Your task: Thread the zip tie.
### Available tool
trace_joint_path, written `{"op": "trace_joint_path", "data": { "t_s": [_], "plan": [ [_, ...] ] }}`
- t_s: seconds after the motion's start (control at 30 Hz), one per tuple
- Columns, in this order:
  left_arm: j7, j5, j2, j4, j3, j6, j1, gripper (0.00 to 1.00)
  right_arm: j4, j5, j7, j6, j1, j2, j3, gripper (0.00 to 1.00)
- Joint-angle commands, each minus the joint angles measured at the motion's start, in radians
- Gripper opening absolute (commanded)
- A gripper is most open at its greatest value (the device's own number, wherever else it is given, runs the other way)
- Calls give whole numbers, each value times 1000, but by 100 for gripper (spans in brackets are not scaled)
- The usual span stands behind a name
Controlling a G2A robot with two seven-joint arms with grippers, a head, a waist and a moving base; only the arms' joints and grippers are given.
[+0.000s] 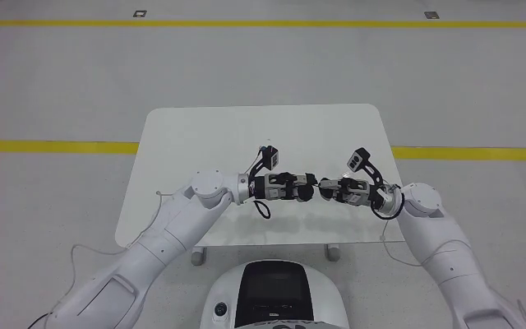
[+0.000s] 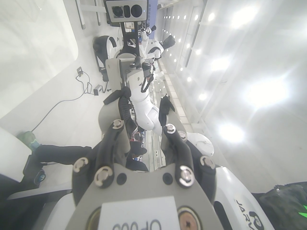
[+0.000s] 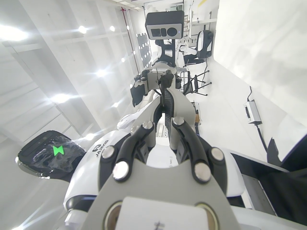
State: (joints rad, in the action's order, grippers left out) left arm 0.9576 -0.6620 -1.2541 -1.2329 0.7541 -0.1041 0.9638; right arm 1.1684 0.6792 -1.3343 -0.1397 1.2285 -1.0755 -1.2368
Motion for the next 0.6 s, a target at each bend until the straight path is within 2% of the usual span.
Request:
{"op": "trace_joint_path", "data": {
  "t_s": [0.0, 0.3, 0.57],
  "plan": [
    [0, 0, 0, 0, 0, 0, 0, 26, -1, -1, -6, -1, -3, 0, 2, 0],
    [6, -3, -2, 5, -1, 3, -3, 26, 4, -6, -17, -6, -11, -2, 19, 0],
    [13, -4, -2, 10, 0, 7, -5, 22, 6, -5, -12, -10, -18, -5, 29, 0]
  ]
}}
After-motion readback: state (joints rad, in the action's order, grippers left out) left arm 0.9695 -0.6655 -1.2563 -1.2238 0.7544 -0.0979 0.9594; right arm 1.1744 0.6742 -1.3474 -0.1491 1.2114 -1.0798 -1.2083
